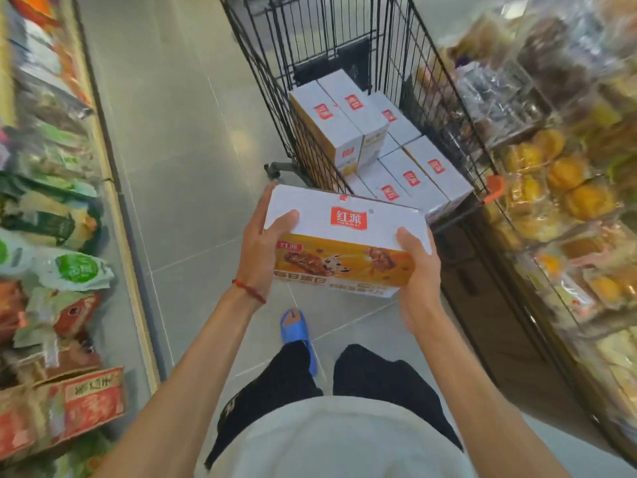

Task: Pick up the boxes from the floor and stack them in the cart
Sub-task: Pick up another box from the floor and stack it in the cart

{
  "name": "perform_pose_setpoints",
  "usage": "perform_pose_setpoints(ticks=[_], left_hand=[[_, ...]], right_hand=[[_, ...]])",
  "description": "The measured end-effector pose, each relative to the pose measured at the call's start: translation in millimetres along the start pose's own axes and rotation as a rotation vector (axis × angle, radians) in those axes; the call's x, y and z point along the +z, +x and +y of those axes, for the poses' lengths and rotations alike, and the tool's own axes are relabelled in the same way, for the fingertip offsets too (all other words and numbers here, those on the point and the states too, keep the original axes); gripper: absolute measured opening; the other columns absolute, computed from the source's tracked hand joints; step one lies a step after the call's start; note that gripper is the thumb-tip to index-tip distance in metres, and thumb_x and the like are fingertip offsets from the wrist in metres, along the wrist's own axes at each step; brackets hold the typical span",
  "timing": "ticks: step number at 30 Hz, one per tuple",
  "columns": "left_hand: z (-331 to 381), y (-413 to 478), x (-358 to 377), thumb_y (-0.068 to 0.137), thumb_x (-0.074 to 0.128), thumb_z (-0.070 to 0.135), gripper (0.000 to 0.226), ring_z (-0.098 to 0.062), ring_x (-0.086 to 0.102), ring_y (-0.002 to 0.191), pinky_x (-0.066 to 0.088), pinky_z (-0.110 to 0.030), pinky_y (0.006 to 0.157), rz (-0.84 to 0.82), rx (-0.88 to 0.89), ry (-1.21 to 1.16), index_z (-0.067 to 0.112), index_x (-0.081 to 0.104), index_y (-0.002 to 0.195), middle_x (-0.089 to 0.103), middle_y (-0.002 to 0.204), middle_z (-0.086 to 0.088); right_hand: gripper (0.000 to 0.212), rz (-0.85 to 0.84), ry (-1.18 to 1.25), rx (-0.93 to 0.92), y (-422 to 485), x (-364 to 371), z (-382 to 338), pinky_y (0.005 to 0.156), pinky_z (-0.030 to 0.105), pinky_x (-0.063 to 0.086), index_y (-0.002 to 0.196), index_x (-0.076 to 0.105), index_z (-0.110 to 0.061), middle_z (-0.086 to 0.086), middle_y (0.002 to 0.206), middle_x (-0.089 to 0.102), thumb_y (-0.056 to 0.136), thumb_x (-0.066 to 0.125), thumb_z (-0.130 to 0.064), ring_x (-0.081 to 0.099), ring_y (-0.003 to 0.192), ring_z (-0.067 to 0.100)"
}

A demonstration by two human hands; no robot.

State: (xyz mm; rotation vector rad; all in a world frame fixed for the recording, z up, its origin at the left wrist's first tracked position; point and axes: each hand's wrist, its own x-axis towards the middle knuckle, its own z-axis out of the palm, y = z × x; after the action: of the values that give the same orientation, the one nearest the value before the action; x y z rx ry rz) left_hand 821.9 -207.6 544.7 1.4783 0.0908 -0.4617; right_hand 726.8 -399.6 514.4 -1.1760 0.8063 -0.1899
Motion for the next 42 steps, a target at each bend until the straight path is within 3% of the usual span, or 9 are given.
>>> perform_pose_setpoints(ticks=[4,9,15,18,23,28,33,37,42], left_hand=[[44,78,-4,0.090,0.060,0.022,0.056,-0.020,0.073,0.101,0.059,-0.029,0.074,-0.133,0.034,0.022,0.029,0.047,0.144,0.069,0.122,-0.002],[81,170,14,0.093,0.054,0.012,0.058,-0.028,0.067,0.115,0.060,-0.036,0.083,-0.316,0.063,0.053,0.024,0.043,0.149,0.062,0.136,-0.008],[110,276,61,0.087,0.058,0.018,0.067,-0.029,0.066,0.117,0.058,-0.048,0.091,-0.433,0.041,0.120,0.031,0.040,0.150,0.055,0.142,-0.009],[126,317,95,0.085,0.059,0.018,0.068,-0.022,0.068,0.111,0.058,-0.037,0.087,-0.491,0.024,0.150,0.031,0.042,0.149,0.060,0.137,-0.003],[140,392,135,0.072,0.066,0.036,0.073,-0.019,0.034,0.146,0.028,-0.056,0.118,-0.517,0.075,0.301,0.048,0.048,0.142,0.036,0.158,0.007],[143,457,167,0.076,0.068,0.024,0.081,-0.017,0.067,0.114,0.054,-0.034,0.094,-0.570,-0.110,0.229,0.029,0.038,0.152,0.068,0.126,0.008],[120,529,181,0.088,0.064,0.020,0.055,-0.033,0.062,0.122,0.045,-0.052,0.108,-0.688,-0.221,0.271,0.023,0.052,0.141,0.066,0.130,-0.010],[108,572,188,0.086,0.068,0.021,0.047,-0.025,0.066,0.116,0.055,-0.038,0.093,-0.769,-0.321,0.324,0.048,0.059,0.123,0.071,0.122,0.001],[85,611,177,0.088,0.069,0.028,0.069,-0.027,0.064,0.120,0.049,-0.053,0.104,-0.784,-0.430,0.480,0.035,0.040,0.150,0.063,0.136,-0.005]], right_hand=[[0.064,0.072,0.076,0.002,40,40,-20,0.104,0.052,0.054,0.146,0.050,-0.032,0.003,0.132,0.071,0.088,0.071,-0.044,0.073,0.113,0.027],[0.050,0.174,0.071,0.071,97,59,-48,0.112,0.061,0.043,0.128,0.061,-0.039,-0.002,0.115,0.078,0.083,0.066,-0.059,0.074,0.109,0.023],[0.052,0.290,0.094,0.069,179,65,-79,0.103,0.047,0.050,0.134,0.058,-0.031,-0.004,0.113,0.078,0.092,0.060,-0.062,0.074,0.103,0.015],[0.065,0.349,0.156,0.058,211,65,-94,0.104,0.043,0.049,0.139,0.057,-0.030,-0.005,0.121,0.075,0.087,0.064,-0.067,0.071,0.111,0.015],[0.056,0.416,0.219,0.014,266,67,-123,0.097,0.036,0.050,0.137,0.058,-0.026,-0.008,0.117,0.077,0.089,0.059,-0.054,0.071,0.109,0.012],[0.061,0.453,0.218,-0.001,317,68,-139,0.100,0.036,0.049,0.142,0.054,-0.020,-0.007,0.120,0.075,0.091,0.067,-0.052,0.068,0.107,0.010],[0.070,0.446,0.147,0.030,364,71,-137,0.114,0.061,0.041,0.145,0.052,-0.030,-0.001,0.140,0.066,0.087,0.067,-0.065,0.059,0.132,0.029],[0.059,0.488,0.124,0.074,389,78,-134,0.114,0.056,0.043,0.146,0.049,-0.033,-0.005,0.141,0.065,0.092,0.067,-0.051,0.060,0.132,0.022],[0.056,0.510,0.113,0.180,407,102,-116,0.112,0.038,0.046,0.150,0.045,-0.030,-0.013,0.138,0.066,0.098,0.065,-0.040,0.062,0.127,0.007]])
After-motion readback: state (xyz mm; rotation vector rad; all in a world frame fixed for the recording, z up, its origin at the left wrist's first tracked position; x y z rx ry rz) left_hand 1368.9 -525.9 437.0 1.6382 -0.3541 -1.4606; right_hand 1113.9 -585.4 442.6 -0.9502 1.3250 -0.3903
